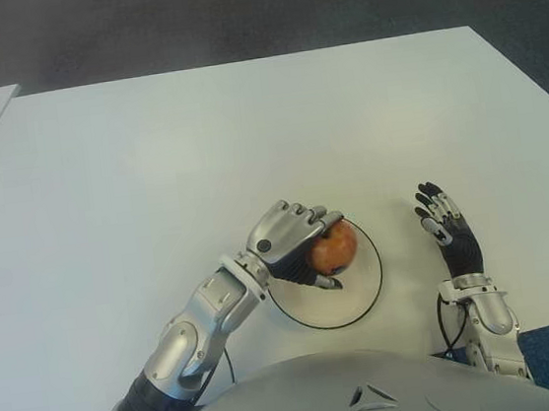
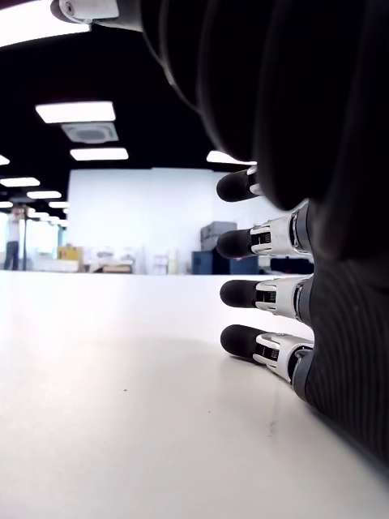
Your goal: Put the apples into the plate.
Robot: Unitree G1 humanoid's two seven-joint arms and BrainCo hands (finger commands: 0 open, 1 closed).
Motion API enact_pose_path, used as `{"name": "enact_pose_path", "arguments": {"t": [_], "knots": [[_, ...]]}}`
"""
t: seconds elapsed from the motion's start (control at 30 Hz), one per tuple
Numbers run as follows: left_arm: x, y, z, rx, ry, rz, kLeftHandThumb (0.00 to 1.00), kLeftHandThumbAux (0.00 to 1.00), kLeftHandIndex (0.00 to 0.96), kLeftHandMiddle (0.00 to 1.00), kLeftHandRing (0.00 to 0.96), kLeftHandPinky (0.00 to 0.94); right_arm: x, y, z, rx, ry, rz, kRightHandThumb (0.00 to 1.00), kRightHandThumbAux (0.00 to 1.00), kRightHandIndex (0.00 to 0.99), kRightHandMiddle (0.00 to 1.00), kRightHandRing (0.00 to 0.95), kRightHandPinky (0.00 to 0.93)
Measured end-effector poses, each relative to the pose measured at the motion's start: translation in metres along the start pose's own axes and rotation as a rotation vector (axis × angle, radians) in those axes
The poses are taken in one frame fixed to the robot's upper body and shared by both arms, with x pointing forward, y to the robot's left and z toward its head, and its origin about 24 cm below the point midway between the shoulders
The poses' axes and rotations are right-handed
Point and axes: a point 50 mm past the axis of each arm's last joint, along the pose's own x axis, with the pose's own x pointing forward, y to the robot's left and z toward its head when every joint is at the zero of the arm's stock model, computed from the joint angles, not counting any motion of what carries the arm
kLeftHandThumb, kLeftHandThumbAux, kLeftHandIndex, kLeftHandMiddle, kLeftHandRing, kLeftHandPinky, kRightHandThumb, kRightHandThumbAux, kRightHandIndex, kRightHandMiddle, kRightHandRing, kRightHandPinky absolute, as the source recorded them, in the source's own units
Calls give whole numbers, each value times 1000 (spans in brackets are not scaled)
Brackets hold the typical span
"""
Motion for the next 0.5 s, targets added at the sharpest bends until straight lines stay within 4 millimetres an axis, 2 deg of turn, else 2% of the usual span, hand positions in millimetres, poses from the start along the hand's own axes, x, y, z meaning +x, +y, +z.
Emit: {"name": "enact_pose_path", "arguments": {"t": [0.3,0.5], "knots": [[-2,-6,-3,6,18,-88,714,702,443,844,829,732,0,3,-1,6,1,6,101,456,0,0,0,0],[-4,-6,-3,15,22,-123,713,702,443,838,823,738,-1,5,-1,8,1,10,107,457,0,0,0,0]]}}
